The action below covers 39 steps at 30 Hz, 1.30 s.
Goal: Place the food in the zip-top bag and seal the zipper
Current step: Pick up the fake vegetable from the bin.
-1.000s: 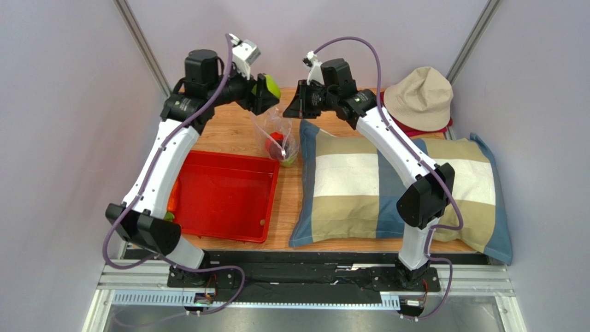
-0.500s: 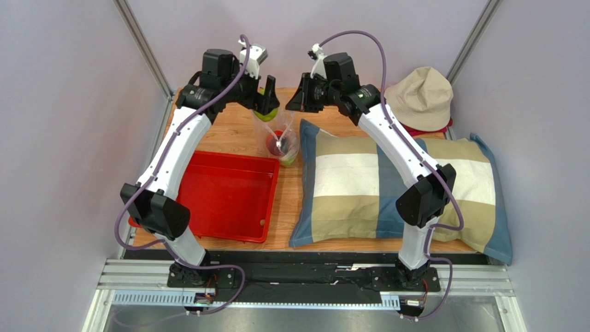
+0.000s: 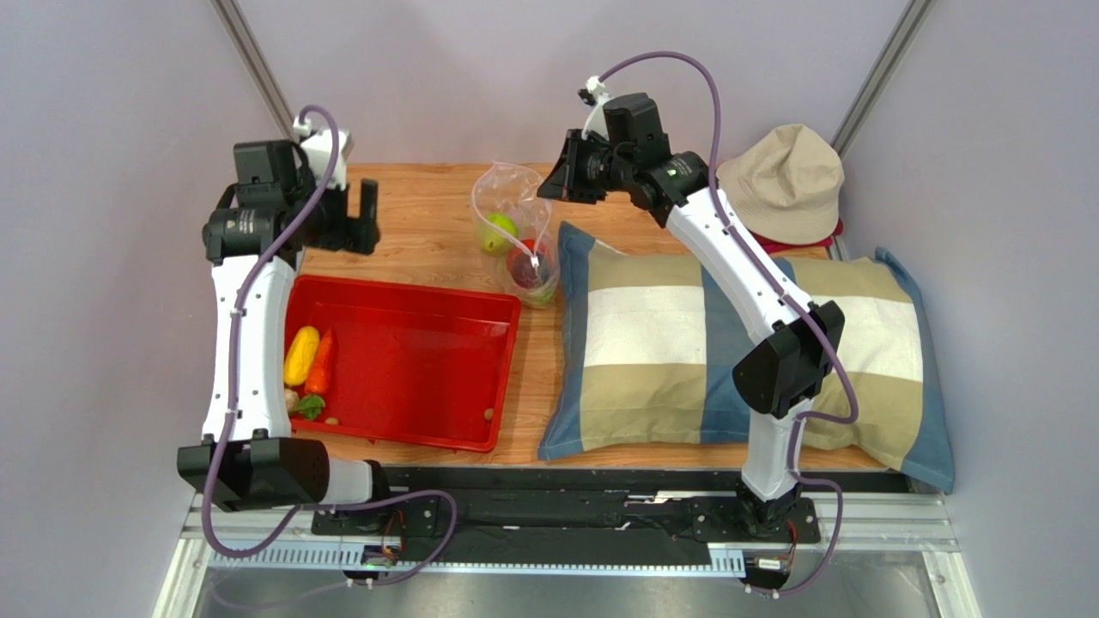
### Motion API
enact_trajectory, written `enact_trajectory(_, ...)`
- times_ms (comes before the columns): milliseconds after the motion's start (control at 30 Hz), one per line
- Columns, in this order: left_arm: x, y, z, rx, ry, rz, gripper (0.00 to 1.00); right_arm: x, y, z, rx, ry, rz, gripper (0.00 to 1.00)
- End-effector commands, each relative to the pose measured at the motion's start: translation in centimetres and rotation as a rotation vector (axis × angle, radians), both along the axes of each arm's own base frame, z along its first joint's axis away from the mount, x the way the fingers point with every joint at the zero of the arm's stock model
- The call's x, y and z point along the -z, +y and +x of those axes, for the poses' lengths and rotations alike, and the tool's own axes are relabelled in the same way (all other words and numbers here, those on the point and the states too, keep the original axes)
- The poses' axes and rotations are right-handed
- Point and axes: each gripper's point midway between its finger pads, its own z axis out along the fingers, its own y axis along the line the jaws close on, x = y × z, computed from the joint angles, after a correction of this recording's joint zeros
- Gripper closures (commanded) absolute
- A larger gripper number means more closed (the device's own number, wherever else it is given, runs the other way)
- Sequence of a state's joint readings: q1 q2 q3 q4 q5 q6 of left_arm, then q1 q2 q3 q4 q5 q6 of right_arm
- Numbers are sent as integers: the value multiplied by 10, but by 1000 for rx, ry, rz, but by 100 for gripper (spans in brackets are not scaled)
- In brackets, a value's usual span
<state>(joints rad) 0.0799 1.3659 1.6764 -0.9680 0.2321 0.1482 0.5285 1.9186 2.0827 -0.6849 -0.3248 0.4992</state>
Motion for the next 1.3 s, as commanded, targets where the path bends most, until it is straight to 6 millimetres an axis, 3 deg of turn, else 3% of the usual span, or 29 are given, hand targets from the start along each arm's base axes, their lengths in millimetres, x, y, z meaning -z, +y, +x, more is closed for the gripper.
enact_trajectory(0,74,66,-65,-74,343,224,6,-14,2,1,-26,-46,21,100)
enact_trajectory(67,95,83,-88,-65,454,294,7,-13,3,1,-32,-42,20,100)
enact_trajectory(200,158,107,-140,-71,717,321,7,-10,4,-4,-52,-33,21,100)
enact_trajectory(333,192,123,-159,-86,784,329,8,-7,4,-6,-60,-21,21,100)
enact_trajectory(500,221,126,-146,-66,786,322,12,-5,4,-7,-65,-13,17,100)
enact_trajectory(633,236,127,-125,-58,766,292,16,-4,4,-6,-60,-12,16,100)
enact_trajectory(933,269,130,-99,-35,841,228,26,-5,5,-4,-64,-17,10,100)
enact_trajectory(1133,283,100,-96,43,855,169,45,-1,5,-4,-62,-10,7,100)
enact_trajectory(1200,281,87,-92,58,844,163,58,-1,5,-4,-63,-6,9,100)
enact_trajectory(1267,265,79,-81,50,790,150,71,-2,6,-3,-62,-10,9,100)
